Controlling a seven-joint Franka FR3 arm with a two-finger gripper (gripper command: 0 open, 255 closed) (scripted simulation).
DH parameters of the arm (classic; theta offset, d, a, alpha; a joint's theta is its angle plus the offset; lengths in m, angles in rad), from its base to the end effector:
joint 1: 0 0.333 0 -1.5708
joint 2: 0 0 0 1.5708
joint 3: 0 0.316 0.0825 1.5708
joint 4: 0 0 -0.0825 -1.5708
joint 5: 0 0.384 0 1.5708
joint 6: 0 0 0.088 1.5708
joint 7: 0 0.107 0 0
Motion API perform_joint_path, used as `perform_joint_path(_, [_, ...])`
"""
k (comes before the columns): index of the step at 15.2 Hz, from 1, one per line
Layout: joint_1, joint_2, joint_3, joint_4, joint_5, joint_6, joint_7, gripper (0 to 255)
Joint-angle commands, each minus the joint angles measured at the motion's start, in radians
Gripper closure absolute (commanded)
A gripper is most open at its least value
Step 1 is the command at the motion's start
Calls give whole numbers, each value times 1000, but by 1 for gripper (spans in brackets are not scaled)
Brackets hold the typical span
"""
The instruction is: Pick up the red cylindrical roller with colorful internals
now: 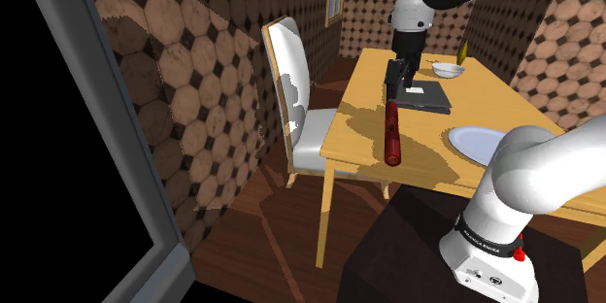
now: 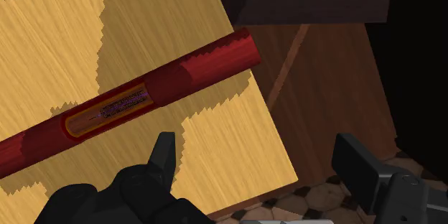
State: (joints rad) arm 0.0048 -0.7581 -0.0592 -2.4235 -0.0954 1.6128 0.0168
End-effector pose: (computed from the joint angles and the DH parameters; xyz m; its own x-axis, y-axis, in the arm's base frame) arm 0.3143 -0.0308 0.5532 0.9974 -0.0487 -0.0525 -0.0458 -0.9974 0.0551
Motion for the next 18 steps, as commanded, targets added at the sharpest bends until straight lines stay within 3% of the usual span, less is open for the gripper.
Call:
perform_joint_path(1, [0, 0, 0, 0, 0, 0, 0, 0])
perform_joint_path(18, [-292, 317, -170, -180, 39, 594, 448, 0])
